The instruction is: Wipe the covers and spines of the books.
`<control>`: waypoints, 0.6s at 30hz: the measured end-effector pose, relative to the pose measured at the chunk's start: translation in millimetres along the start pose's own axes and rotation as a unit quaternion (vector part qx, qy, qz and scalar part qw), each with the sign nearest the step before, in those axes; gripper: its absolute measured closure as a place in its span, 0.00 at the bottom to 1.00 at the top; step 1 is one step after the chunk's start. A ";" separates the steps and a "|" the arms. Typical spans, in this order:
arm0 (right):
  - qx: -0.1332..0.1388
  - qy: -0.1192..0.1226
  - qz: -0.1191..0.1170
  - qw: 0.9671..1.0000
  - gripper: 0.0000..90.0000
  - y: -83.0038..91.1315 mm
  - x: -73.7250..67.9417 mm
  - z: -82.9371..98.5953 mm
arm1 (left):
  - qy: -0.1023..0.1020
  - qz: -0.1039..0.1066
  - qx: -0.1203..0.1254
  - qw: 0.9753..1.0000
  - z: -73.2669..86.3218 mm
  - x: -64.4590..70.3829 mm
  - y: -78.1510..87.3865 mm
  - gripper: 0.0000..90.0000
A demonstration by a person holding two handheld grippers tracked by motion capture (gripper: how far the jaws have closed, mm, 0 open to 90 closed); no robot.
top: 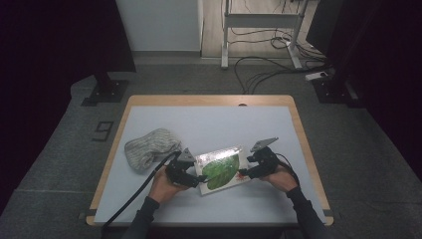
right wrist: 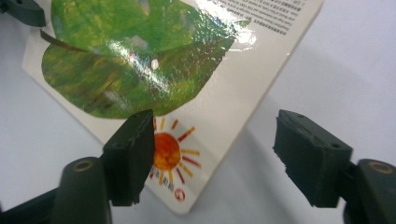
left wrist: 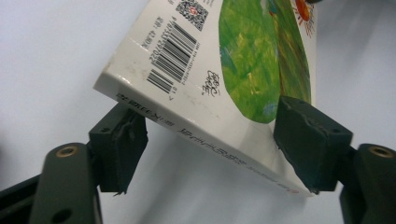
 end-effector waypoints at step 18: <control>0.029 -0.024 -0.002 0.999 0.49 2.2 -2.0 -23.4 | 0.009 -0.024 0.026 0.999 -16.1 -14.6 14.4 0.51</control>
Point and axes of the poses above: each handheld gripper's, and its own axes: y roughly backward along the jaws, z roughly out of its underside, x roughly to its right, the point moved 9 cm from there along -y, roughly forward along the jaws, and after that the axes turned 6 degrees about -y, right-handed, at the moved point
